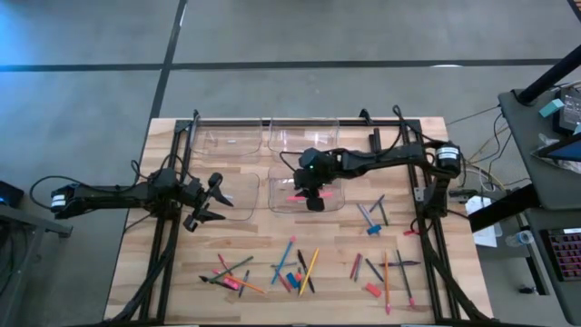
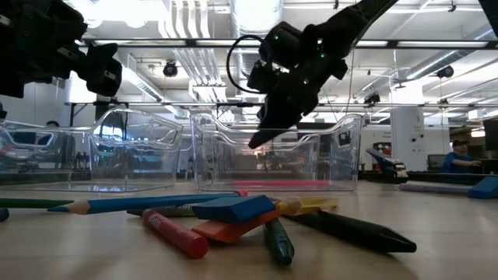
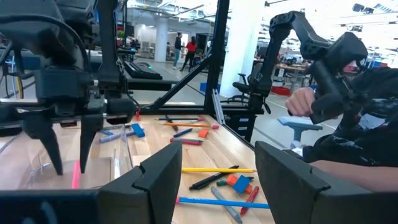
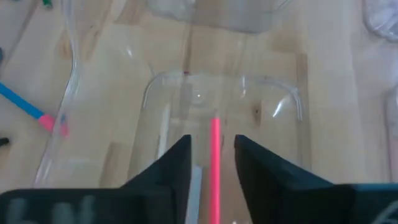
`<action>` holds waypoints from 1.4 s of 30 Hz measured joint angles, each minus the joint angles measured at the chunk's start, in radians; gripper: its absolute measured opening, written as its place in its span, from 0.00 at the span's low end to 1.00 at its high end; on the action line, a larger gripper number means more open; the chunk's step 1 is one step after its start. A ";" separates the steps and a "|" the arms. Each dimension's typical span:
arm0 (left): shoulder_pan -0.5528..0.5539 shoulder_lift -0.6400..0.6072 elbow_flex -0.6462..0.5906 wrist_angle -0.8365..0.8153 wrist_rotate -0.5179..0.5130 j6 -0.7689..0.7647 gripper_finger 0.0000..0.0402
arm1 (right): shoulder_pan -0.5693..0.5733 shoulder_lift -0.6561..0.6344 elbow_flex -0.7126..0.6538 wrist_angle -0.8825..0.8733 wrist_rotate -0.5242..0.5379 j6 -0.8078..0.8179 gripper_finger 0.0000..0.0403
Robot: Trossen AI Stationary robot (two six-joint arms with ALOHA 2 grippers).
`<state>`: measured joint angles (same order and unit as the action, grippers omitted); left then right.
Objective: Sort crayons/erasers/pens/pencils in bins
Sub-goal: Put the left green pencil into the bottom right transparent bin
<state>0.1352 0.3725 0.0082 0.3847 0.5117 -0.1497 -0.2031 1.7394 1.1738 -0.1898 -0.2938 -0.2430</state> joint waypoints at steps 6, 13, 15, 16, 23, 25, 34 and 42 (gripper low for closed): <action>0.000 0.005 0.000 0.000 0.000 0.000 0.47 | 0.005 -0.072 0.023 -0.174 0.005 0.043 0.40; 0.000 0.005 0.000 0.000 0.000 0.000 0.47 | 0.079 -0.269 -0.108 -0.218 0.005 0.149 0.39; 0.000 0.005 0.000 -0.001 0.000 0.000 0.47 | 0.110 -0.330 -0.153 -0.212 0.006 0.189 0.38; 0.000 0.005 0.000 0.000 0.000 0.000 0.47 | 0.127 -0.363 -0.175 -0.202 0.006 0.215 0.38; 0.000 0.005 0.000 0.000 0.000 0.000 0.47 | 0.266 -0.555 -0.339 -0.058 0.113 0.324 0.38; 0.000 0.005 0.000 0.000 0.000 0.000 0.47 | 0.299 -0.598 -0.383 -0.003 0.141 0.324 0.38; 0.000 0.005 0.000 0.000 0.000 0.000 0.47 | 0.367 -0.658 -0.529 0.326 0.148 0.334 0.38; 0.000 0.005 0.000 0.000 0.000 0.000 0.47 | 0.387 -0.600 -0.544 0.367 0.146 0.291 0.40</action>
<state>0.1349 0.3775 0.0080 0.3843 0.5117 -0.1496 0.1834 1.1390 0.6300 0.1776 -0.1476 0.0476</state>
